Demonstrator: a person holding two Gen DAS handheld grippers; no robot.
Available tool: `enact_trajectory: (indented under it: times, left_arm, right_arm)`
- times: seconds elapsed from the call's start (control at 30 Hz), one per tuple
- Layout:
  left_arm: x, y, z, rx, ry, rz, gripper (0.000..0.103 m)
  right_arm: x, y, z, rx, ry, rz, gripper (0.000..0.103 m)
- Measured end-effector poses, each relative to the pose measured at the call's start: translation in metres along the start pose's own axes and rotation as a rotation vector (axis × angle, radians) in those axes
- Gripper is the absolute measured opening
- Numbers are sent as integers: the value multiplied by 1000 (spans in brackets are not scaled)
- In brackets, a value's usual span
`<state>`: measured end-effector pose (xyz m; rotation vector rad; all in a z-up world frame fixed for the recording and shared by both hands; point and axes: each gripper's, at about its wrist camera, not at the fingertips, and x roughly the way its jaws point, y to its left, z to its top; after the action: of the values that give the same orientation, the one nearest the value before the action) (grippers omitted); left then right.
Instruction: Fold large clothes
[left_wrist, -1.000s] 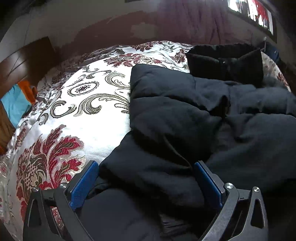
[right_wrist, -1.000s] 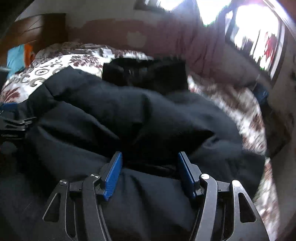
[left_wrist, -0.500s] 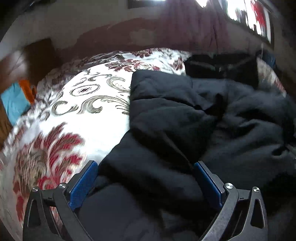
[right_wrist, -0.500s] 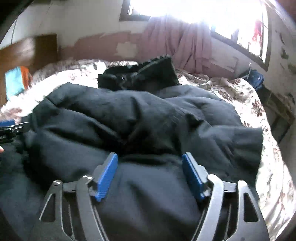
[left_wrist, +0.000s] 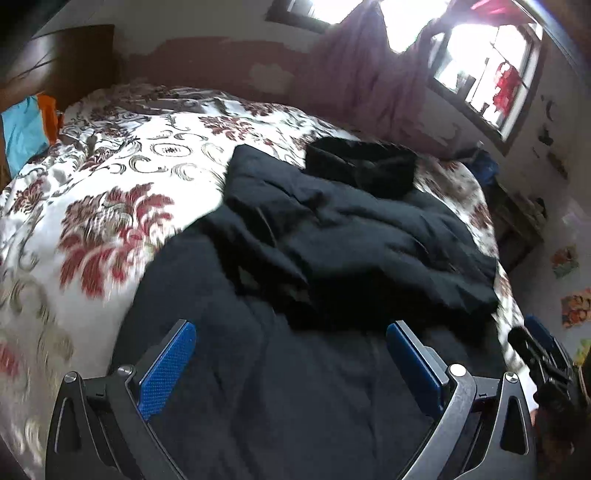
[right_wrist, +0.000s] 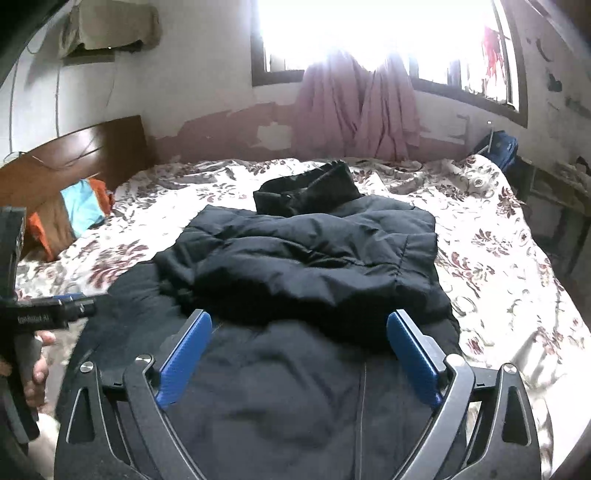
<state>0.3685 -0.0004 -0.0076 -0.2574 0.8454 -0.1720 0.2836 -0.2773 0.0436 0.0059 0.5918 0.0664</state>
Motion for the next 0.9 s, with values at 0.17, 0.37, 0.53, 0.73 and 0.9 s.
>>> enact_trajectory:
  times: [0.17, 0.37, 0.53, 0.73, 0.9]
  left_arm:
    - [-57, -18, -41, 67, 1, 42, 103]
    - [-123, -32, -70, 140, -40, 86, 103]
    - [-167, -37, -100, 117, -30, 115, 103]
    - [-196, -40, -130, 133, 20, 105, 103]
    - [-200, -35, -141, 131, 38, 135, 103]
  right_arm:
    - [-56, 5, -10, 18, -14, 17, 94]
    - [-119, 10, -31, 22, 15, 11, 97]
    - [-163, 12, -52, 31, 48, 14, 97]
    - [-184, 17, -63, 43, 41, 13, 98]
    - [-187, 28, -54, 28, 29, 3, 98]
